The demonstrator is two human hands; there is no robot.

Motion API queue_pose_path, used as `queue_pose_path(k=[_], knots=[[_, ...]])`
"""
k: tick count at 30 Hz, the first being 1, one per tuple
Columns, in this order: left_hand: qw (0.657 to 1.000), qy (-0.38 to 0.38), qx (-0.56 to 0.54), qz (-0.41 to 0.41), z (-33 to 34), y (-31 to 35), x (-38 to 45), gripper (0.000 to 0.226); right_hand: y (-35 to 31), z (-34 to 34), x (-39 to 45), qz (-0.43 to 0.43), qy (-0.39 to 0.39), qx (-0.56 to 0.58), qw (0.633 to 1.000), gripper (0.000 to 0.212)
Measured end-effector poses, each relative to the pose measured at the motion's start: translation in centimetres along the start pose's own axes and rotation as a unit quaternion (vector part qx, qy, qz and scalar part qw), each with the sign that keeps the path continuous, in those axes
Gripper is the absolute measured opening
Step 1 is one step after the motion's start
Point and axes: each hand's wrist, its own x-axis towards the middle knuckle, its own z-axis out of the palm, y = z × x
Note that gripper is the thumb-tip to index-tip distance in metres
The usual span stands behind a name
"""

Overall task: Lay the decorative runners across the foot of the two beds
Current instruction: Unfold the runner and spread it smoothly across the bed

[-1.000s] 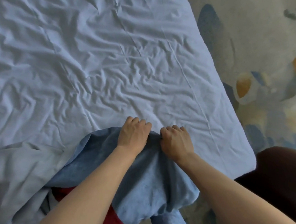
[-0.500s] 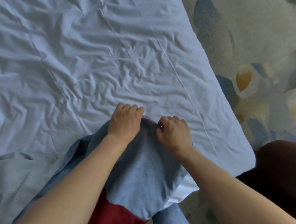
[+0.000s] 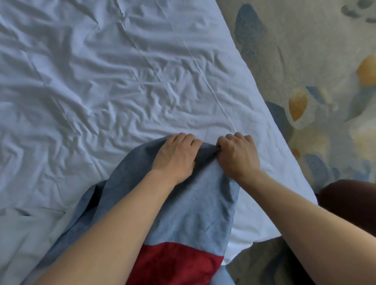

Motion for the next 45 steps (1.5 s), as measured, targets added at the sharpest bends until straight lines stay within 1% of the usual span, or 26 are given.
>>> queue_pose_path(k=[4, 8, 11, 14, 16, 18, 22, 25, 31, 33, 35, 38, 40, 43, 45], knots=[[1.0, 0.025, 0.008, -0.008, 0.9, 0.1, 0.4, 0.036, -0.1, 1.0, -1.6, 0.02, 0.013, -0.015, 1.0, 0.015], [1.0, 0.028, 0.003, 0.007, 2.1, 0.7, 1.3, 0.035, 0.8, 2.2, -3.6, 0.083, 0.006, -0.029, 0.996, 0.025], [0.999, 0.024, 0.017, 0.021, 2.4, 1.4, 2.8, 0.031, 1.9, 2.5, -3.8, 0.088, 0.008, -0.049, 0.995, 0.019], [0.999, 0.015, 0.039, 0.029, 2.9, 2.6, 4.9, 0.023, 3.8, 2.6, -2.2, 0.091, 0.02, -0.048, 0.995, 0.013], [0.999, -0.001, 0.047, 0.027, 3.4, 3.8, 6.1, 0.017, 4.9, 2.8, -0.9, 0.08, 0.012, -0.035, 0.996, 0.015], [0.999, -0.003, 0.046, 0.012, 3.7, 4.8, 7.3, 0.014, 5.9, 2.8, 0.1, 0.05, 0.012, -0.023, 0.998, 0.018], [0.998, 0.043, 0.013, -0.05, 3.1, 6.3, 10.5, 0.012, 9.0, 1.4, 3.1, 0.024, 0.056, -0.008, 0.998, 0.016], [0.994, 0.072, 0.024, -0.078, 2.2, 7.8, 14.1, 0.007, 11.9, -0.4, 6.2, 0.031, 0.099, 0.009, 0.995, 0.016], [0.99, 0.081, 0.048, -0.103, 1.2, 9.4, 19.1, 0.004, 14.8, -1.8, 9.4, -0.005, 0.112, 0.041, 0.993, 0.013], [0.986, 0.09, 0.051, -0.134, 0.6, 8.7, 19.8, 0.005, 15.2, -1.5, 9.4, 0.018, 0.104, 0.055, 0.993, 0.013], [0.982, 0.096, 0.041, -0.155, 0.3, 8.0, 20.0, 0.007, 15.7, -1.0, 8.8, 0.035, 0.087, 0.065, 0.993, 0.018], [0.989, 0.06, 0.017, -0.133, 0.6, 8.4, 19.9, 0.017, 16.1, 0.1, 7.4, 0.052, 0.05, 0.086, 0.994, 0.027], [0.991, 0.04, 0.019, -0.128, 1.1, 9.4, 20.0, 0.018, 15.9, 0.8, 6.5, 0.07, 0.026, 0.098, 0.992, 0.03], [0.987, 0.06, 0.041, -0.141, 1.2, 9.4, 20.5, 0.01, 15.1, 1.5, 5.8, 0.08, -0.002, 0.097, 0.992, 0.024], [0.984, 0.078, 0.055, -0.151, 0.6, 8.7, 20.6, 0.008, 15.1, 1.5, 6.2, 0.059, 0.002, 0.098, 0.993, 0.02]])
